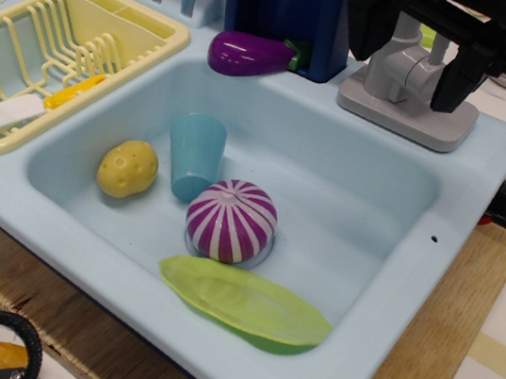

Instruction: Turn lever vertical to-front

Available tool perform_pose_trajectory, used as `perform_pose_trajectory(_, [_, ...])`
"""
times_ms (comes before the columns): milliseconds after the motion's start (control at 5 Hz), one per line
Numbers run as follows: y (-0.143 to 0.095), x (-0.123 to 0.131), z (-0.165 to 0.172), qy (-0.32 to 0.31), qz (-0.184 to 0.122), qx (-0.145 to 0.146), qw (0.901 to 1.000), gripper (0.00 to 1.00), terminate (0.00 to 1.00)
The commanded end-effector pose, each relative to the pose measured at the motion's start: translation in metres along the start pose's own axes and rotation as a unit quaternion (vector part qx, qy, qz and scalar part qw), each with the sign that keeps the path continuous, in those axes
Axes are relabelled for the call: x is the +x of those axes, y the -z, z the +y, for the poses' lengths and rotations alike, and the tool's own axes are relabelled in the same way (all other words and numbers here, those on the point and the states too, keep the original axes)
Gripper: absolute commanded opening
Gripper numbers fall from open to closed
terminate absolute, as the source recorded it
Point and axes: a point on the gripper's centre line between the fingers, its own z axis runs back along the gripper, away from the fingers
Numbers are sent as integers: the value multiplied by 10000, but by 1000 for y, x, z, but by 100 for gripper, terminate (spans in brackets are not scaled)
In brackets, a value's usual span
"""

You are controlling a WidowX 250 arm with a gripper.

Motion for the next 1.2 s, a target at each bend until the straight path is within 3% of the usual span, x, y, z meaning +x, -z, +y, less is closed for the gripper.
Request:
perform_pose_trajectory(0, [0, 0, 0, 0, 0, 0, 10000, 100, 0])
perform_pose_trajectory(400, [-9, 26, -5, 305, -822, 147, 9960, 100, 0])
perform_pose_trajectory(800, [-14, 49, -4, 483, -1085, 249, 9926, 100, 0])
perform_pose_trajectory(1000, [-13, 57, -2, 518, -1041, 241, 9929, 100, 0])
